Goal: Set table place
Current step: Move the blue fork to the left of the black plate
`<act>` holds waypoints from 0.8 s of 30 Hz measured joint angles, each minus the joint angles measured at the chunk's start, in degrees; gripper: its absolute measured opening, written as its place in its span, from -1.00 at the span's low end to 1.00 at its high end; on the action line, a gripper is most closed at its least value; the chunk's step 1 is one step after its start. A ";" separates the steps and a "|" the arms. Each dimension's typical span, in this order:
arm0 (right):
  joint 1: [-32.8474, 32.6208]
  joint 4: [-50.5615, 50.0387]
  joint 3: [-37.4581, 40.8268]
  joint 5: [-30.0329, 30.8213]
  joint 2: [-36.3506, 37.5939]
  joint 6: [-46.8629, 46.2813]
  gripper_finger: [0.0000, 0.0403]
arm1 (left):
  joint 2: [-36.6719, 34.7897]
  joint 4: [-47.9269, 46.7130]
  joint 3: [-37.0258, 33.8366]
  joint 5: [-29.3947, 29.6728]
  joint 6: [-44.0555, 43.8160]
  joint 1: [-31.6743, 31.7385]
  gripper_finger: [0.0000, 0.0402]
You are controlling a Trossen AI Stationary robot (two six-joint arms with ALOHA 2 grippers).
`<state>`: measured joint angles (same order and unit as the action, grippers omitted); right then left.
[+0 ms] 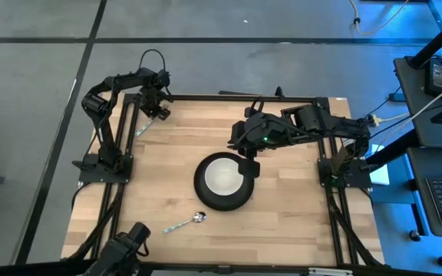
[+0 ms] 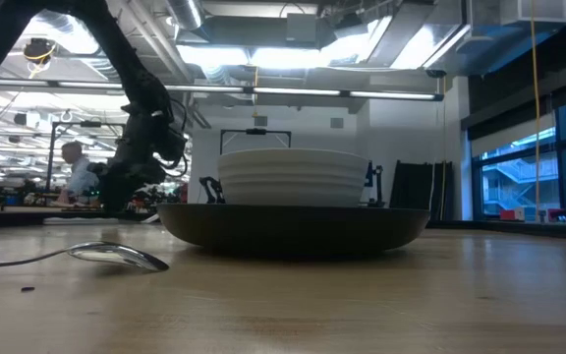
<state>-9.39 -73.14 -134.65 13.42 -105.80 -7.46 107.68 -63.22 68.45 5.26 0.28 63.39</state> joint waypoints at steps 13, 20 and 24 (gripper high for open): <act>0.00 0.02 0.00 -0.01 0.00 -1.91 -0.71 | 0.00 1.08 -0.61 -2.84 -4.12 0.35 -0.59; -0.17 0.04 0.00 -0.02 0.00 -1.97 -0.71 | 0.29 1.09 -0.61 -3.43 -6.05 1.21 -0.59; -0.17 0.04 0.00 -0.03 0.00 -2.80 -0.71 | 3.49 0.50 -0.51 -5.55 -7.52 0.92 -0.59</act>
<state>-9.56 -73.10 -134.65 13.39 -105.80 -10.26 111.17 -62.72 67.94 -0.29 -7.24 64.31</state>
